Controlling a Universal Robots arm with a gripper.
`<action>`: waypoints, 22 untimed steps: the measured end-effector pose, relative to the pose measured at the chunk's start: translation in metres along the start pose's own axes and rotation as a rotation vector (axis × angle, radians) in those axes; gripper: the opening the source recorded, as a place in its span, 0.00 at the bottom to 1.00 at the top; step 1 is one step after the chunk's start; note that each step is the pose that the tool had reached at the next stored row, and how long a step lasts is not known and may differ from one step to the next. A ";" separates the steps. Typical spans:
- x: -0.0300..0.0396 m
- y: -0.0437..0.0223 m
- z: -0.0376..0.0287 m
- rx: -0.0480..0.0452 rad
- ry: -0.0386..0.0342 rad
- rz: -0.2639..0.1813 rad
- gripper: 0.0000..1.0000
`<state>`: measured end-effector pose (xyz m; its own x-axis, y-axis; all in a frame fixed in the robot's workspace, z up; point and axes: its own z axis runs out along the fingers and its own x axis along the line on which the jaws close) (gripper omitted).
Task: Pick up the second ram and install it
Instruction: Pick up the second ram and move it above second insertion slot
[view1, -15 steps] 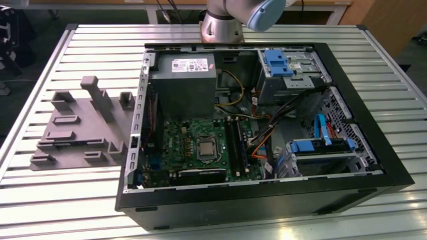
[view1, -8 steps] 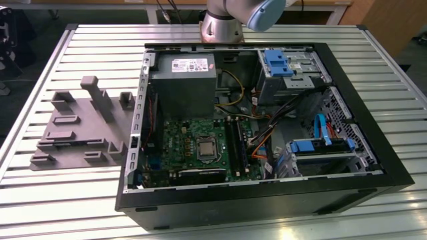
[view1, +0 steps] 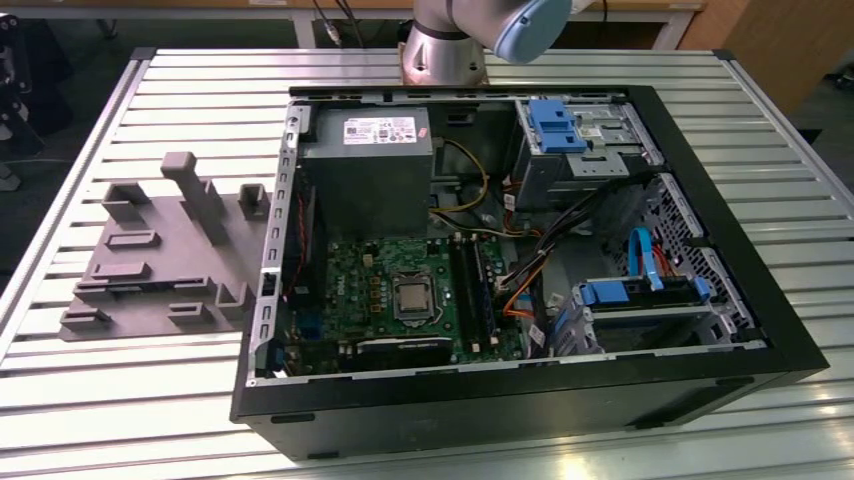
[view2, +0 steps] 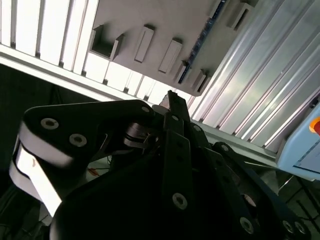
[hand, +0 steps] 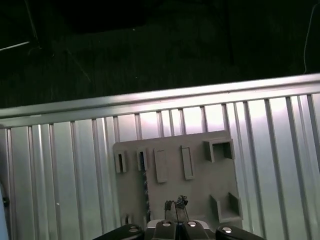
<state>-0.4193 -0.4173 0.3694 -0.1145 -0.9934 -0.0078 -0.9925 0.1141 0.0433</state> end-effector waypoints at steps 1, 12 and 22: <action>0.0000 0.0000 0.0000 -0.0001 0.0006 -0.013 0.11; 0.0000 0.0000 0.0006 0.0004 -0.0026 0.061 0.11; 0.0000 -0.0002 0.0042 0.0003 -0.0021 0.050 0.11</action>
<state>-0.4193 -0.4173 0.3653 -0.1637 -0.9865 -0.0078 -0.9856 0.1633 0.0434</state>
